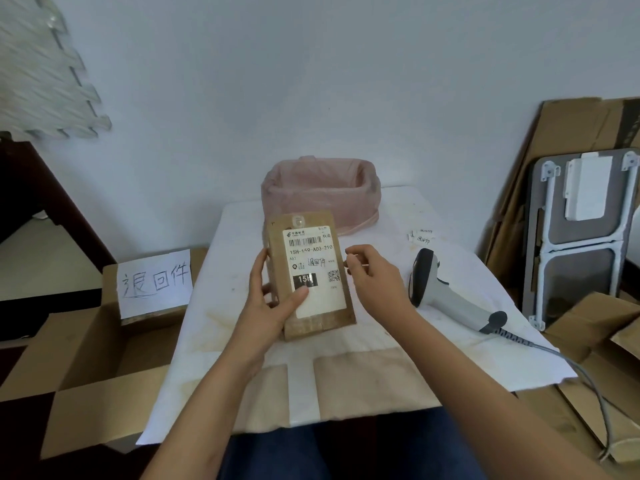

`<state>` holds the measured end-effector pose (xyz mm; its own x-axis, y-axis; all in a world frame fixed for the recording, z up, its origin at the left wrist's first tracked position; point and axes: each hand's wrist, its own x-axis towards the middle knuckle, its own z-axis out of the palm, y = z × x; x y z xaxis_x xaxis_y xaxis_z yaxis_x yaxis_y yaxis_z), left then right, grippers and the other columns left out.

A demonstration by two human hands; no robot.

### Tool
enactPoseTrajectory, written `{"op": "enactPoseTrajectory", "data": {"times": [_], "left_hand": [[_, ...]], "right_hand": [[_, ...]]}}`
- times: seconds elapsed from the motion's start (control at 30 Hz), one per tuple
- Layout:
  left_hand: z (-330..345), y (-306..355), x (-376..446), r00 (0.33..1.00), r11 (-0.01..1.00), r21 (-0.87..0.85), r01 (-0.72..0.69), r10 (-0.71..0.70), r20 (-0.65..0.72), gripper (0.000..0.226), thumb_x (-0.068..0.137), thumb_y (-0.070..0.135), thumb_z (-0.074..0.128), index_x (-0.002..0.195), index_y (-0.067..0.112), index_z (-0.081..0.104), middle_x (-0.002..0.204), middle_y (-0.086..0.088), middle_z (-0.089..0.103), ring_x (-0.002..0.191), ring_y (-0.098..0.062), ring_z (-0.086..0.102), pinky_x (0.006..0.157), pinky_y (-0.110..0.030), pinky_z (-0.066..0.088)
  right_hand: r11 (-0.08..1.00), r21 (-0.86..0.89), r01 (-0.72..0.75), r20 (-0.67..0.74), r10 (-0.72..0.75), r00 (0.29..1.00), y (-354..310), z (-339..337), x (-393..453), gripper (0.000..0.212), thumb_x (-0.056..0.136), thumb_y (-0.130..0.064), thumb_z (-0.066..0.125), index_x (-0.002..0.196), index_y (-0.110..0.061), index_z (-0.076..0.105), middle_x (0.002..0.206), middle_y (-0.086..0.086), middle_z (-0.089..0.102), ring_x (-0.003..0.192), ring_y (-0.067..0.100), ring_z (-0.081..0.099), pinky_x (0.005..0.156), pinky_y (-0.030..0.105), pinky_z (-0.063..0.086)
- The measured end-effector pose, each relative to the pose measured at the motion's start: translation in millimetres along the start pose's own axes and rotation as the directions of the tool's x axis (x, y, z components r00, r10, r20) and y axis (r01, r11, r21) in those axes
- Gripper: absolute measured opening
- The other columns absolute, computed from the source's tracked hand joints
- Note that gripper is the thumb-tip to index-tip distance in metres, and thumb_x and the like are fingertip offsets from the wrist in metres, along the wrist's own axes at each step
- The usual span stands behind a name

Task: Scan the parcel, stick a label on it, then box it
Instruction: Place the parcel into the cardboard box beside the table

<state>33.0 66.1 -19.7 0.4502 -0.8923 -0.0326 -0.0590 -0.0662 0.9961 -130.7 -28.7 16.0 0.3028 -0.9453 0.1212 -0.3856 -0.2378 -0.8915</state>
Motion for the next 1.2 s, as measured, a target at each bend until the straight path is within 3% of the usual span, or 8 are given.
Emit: {"op": "enactPoseTrajectory", "data": {"times": [0.2,0.33,0.43,0.57,0.73,0.97,1.13,1.2], "left_hand": [[-72,6,15,0.92,0.931,0.322,-0.171,0.268,-0.286,0.098,0.075,0.044,0.079,0.145,0.062,0.014,0.154,0.01,0.037,0.137,-0.012,0.044,0.109,-0.048,0.043],[-127,3,26,0.822,0.855,0.508,-0.1,0.359,-0.442,0.096,0.081,0.029,0.079,0.152,0.048,0.017,0.151,-0.002,0.033,0.132,-0.014,0.041,0.109,-0.035,0.036],[-168,-10,41,0.76,0.743,0.667,0.063,0.397,-0.514,0.096,0.079,0.028,0.078,0.152,0.046,0.018,0.149,-0.008,0.034,0.134,-0.031,0.039,0.111,-0.054,0.031],[-213,-44,66,0.772,0.731,0.608,0.309,0.18,-0.609,0.095,0.081,0.029,0.076,0.149,0.053,0.015,0.154,-0.007,0.027,0.136,-0.038,0.033,0.104,-0.066,0.027],[-257,-113,98,0.756,0.874,0.23,0.427,-0.205,-0.622,0.098,0.078,0.026,0.081,0.15,0.049,0.019,0.154,-0.012,0.027,0.136,-0.042,0.037,0.105,-0.062,0.041],[-283,-190,132,0.687,0.774,-0.084,0.628,-0.602,-0.408,0.054,0.095,0.036,0.061,0.144,0.018,0.045,0.128,-0.019,0.063,0.093,-0.037,0.066,0.062,-0.043,0.054],[-304,-233,161,0.655,0.718,-0.053,0.694,-0.66,-0.367,0.059,0.093,0.04,0.061,0.139,0.006,0.049,0.119,-0.023,0.066,0.1,-0.043,0.068,0.086,-0.058,0.056],[-299,-240,166,0.658,0.709,0.006,0.705,-0.652,-0.377,0.058,0.096,0.037,0.057,0.139,-0.001,0.048,0.121,-0.025,0.065,0.102,-0.042,0.067,0.09,-0.05,0.054]], "right_hand": [[0.989,-0.114,0.098,0.11,-0.086,0.99,-19,39,16,0.028,0.099,-0.023,0.045,0.122,-0.014,0.059,0.12,0.0,0.063,0.099,0.008,0.053,0.083,0.023,0.038],[0.975,-0.137,0.177,0.186,-0.15,0.971,-38,74,26,0.028,0.097,-0.018,0.045,0.12,-0.014,0.062,0.123,0.0,0.063,0.108,0.01,0.055,0.086,0.02,0.035],[0.961,-0.165,0.222,0.251,-0.177,0.952,-48,100,33,0.027,0.096,-0.016,0.045,0.118,-0.016,0.062,0.122,0.001,0.063,0.112,0.013,0.056,0.085,0.021,0.038],[0.939,-0.21,0.273,0.321,-0.197,0.926,-55,129,40,0.027,0.096,-0.016,0.044,0.116,-0.016,0.063,0.12,0.002,0.061,0.11,0.016,0.057,0.087,0.024,0.042],[0.92,-0.233,0.315,0.371,-0.215,0.903,-60,162,49,0.026,0.095,-0.013,0.046,0.115,-0.014,0.064,0.12,0.006,0.062,0.109,0.018,0.058,0.093,0.03,0.046],[0.92,-0.227,0.321,0.395,-0.214,0.893,-63,199,59,0.027,0.096,-0.011,0.044,0.113,-0.015,0.065,0.118,0.005,0.061,0.108,0.018,0.058,0.093,0.032,0.048],[0.917,-0.246,0.313,0.401,-0.198,0.895,-63,219,64,0.029,0.096,-0.011,0.044,0.113,-0.016,0.066,0.117,0.004,0.062,0.107,0.017,0.058,0.093,0.03,0.047],[0.92,-0.242,0.309,0.4,-0.195,0.895,-61,225,65,0.029,0.096,-0.01,0.043,0.112,-0.017,0.067,0.116,0.003,0.062,0.107,0.017,0.058,0.094,0.031,0.047]]}}
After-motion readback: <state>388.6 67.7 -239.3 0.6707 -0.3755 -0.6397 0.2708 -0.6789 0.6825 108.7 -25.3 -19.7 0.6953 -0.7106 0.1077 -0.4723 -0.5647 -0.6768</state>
